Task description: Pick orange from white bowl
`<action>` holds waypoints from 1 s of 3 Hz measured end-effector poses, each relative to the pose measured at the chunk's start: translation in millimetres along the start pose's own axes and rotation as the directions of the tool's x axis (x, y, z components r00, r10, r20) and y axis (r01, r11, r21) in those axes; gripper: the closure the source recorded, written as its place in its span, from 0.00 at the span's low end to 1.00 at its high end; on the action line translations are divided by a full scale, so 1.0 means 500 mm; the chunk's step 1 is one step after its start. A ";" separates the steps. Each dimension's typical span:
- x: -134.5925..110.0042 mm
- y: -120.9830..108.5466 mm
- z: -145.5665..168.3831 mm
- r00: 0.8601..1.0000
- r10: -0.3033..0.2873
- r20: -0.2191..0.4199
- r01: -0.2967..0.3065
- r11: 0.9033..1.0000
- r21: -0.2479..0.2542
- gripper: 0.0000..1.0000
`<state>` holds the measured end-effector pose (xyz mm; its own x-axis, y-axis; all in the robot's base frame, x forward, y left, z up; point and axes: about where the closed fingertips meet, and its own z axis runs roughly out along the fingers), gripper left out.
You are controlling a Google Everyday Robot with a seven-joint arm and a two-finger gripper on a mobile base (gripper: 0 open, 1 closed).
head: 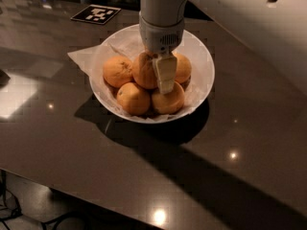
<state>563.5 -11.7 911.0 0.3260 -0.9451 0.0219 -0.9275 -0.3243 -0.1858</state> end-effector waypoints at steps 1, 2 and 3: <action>0.000 0.000 -0.003 1.000 0.000 0.000 0.000 1.000 0.000 0.93; 0.006 0.005 -0.032 0.998 0.057 0.040 -0.057 0.998 0.006 1.00; 0.009 0.005 -0.044 0.990 0.110 0.083 -0.110 0.994 -0.002 1.00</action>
Offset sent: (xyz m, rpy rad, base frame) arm -0.0176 -0.0193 0.0415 0.1221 0.0508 -0.1471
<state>558.4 -17.8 932.4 0.2364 -0.9683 -0.0803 -0.9580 -0.2185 -0.1856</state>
